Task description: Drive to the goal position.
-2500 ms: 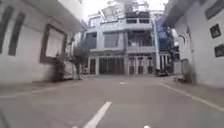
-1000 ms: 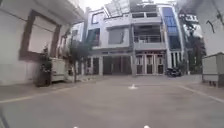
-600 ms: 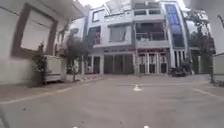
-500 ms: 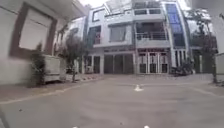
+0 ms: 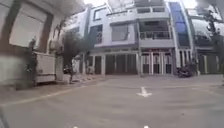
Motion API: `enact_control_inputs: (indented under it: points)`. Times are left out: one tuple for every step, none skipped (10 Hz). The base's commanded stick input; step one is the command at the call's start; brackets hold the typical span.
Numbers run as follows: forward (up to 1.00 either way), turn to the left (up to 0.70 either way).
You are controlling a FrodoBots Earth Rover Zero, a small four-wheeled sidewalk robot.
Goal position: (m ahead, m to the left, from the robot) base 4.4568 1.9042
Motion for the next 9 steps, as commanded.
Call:
enact_control_inputs:
  points:
    - [1.00,0.05]
    - [1.00,0.05]
    - [1.00,0.05]
    - [1.00,0.05]
    - [1.00,0.05]
    - [1.00,0.05]
    - [1.00,0.05]
    - [1.00,0.05]
    - [1.00,0.05]
